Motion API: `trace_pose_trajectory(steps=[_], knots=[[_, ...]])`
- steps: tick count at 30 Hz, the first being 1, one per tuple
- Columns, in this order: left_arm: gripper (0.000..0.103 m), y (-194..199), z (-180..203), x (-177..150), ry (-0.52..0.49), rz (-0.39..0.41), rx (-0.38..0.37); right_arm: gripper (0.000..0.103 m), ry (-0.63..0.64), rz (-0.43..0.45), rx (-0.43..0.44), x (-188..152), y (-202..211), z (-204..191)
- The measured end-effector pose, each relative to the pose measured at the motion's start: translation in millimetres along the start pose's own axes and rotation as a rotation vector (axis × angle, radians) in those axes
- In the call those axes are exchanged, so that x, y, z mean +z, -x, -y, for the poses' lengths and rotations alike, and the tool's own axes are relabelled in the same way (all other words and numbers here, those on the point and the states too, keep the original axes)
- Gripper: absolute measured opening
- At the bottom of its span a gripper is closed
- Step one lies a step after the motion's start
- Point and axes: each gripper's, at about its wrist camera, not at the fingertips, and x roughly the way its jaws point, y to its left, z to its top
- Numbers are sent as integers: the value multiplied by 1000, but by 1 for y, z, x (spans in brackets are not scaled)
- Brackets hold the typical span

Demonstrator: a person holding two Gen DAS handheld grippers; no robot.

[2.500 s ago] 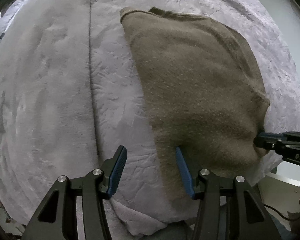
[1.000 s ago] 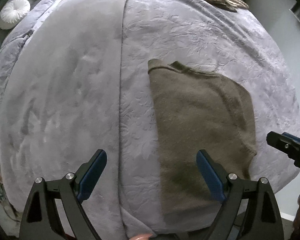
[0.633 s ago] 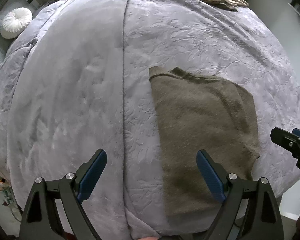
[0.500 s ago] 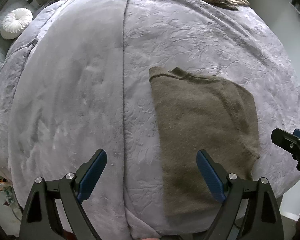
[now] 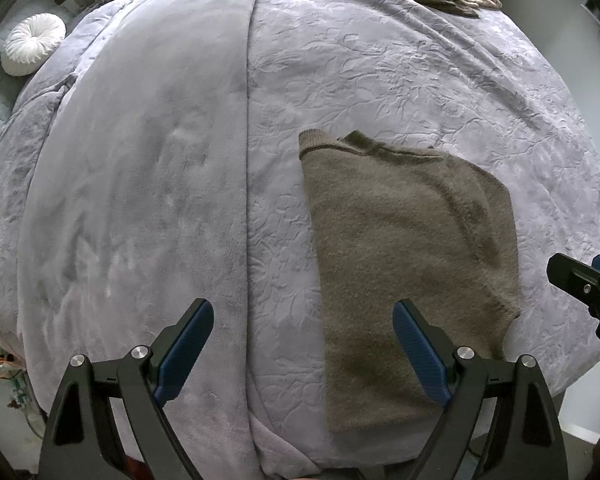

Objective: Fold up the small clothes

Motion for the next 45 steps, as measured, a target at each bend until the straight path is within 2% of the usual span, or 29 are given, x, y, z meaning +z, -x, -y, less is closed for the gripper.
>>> trace_pose_trajectory(steps=[45], knots=[[92, -3, -6, -3, 13, -22, 23, 103, 8, -9, -8, -4, -1, -1]])
